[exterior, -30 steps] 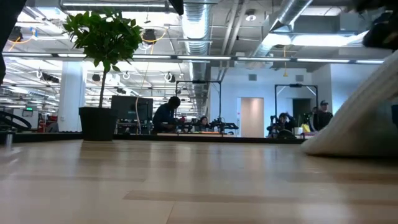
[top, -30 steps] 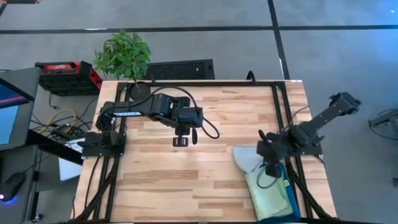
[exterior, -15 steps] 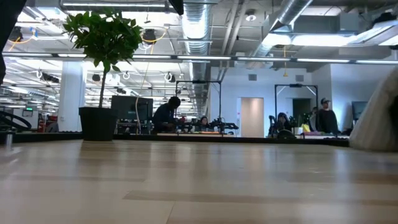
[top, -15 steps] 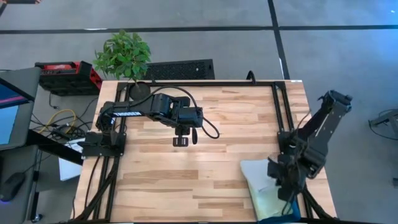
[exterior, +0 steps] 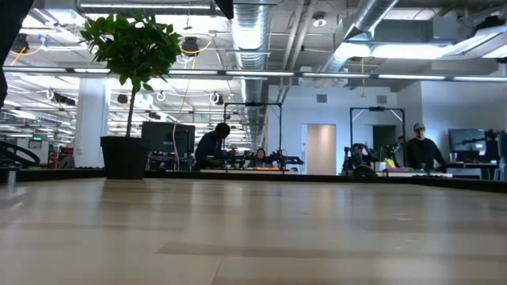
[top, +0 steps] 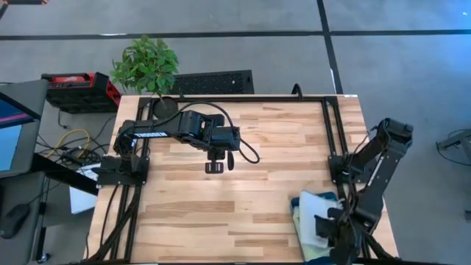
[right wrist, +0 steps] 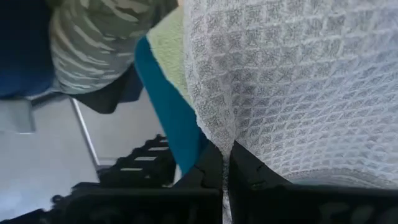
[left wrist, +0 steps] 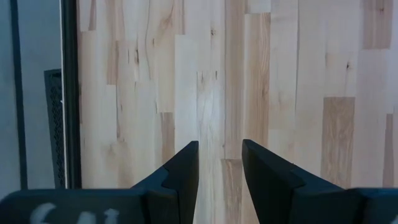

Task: Fold microfiber towels
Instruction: Put the gray microfiber towel into the blue bin

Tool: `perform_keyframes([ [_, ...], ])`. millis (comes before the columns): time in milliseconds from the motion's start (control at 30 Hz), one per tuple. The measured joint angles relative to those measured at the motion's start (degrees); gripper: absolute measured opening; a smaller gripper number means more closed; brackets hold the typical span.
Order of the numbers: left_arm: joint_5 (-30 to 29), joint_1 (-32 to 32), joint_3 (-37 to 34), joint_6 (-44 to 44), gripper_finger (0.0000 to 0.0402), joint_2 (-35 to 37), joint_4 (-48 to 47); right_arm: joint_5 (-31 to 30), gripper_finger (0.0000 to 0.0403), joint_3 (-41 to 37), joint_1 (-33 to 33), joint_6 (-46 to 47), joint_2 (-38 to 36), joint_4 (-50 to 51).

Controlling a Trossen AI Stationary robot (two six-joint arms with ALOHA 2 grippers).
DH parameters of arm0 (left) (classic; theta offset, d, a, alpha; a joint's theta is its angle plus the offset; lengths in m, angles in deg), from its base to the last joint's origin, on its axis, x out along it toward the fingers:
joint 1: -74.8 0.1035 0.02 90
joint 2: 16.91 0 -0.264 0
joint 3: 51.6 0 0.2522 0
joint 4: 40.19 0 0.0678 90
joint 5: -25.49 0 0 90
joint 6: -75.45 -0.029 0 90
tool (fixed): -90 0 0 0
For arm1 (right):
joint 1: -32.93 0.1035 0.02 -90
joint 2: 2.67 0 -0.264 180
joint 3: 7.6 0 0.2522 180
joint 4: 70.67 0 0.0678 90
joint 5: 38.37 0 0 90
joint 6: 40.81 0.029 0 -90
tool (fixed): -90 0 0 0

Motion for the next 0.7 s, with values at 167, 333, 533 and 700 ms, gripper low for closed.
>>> perform_keyframes([
  [167,0.0,0.0,0.0,0.75,0.0116,0.0,-0.02,0.73,0.0038,0.0,-1.04,1.12,2.08,-0.09],
  [333,0.0,0.0,0.0,1.23,0.0116,-0.02,-0.02,5.4,0.0057,-0.02,-2.47,2.31,3.49,-2.25],
  [533,0.02,-0.24,0.0,3.23,0.0116,-0.02,-0.02,5.68,0.0077,-0.02,-3.86,2.28,3.59,-4.71],
  [700,0.13,-1.18,0.01,2.35,0.0116,-0.02,-0.01,5.51,0.0115,-0.02,-4.33,2.26,3.59,-4.68],
])
